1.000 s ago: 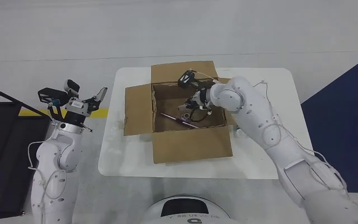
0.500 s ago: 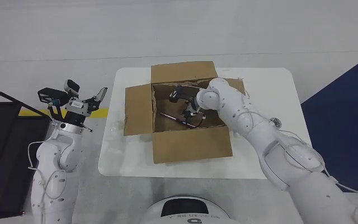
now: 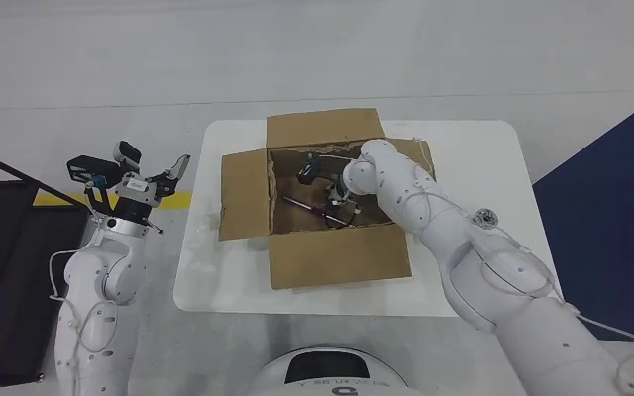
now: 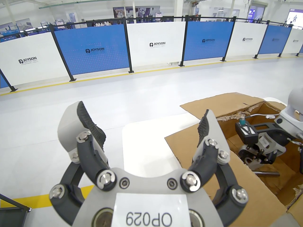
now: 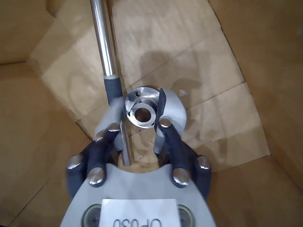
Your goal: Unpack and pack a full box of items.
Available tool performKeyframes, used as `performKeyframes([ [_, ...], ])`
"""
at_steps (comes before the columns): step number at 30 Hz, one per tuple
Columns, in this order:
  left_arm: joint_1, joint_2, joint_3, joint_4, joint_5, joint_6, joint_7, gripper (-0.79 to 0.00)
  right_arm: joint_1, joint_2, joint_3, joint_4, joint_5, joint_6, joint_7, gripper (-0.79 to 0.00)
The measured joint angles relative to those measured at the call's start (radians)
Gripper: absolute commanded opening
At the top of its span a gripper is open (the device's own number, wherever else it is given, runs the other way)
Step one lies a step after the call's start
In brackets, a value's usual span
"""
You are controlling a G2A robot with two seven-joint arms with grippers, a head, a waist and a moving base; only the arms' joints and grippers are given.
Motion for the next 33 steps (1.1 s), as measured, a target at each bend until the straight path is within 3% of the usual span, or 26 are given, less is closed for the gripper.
performKeyframes([
  [7,0.0,0.0,0.0,0.0,0.0,0.0,0.0,0.0,0.022,-0.001,0.017,0.036,-0.014,-0.048,-0.086,-0.785],
  [16,0.0,0.0,0.0,0.0,0.0,0.0,0.0,0.0,0.006,0.047,0.066,-0.019,-0.065,-0.022,-0.21,-0.785],
  [25,0.0,0.0,0.0,0.0,0.0,0.0,0.0,0.0,-0.066,0.144,0.167,-0.183,-0.118,-0.113,-0.341,-0.785],
  [33,0.0,0.0,0.0,0.0,0.0,0.0,0.0,0.0,-0.224,0.262,0.322,-0.497,-0.193,-0.156,-0.345,-0.785],
])
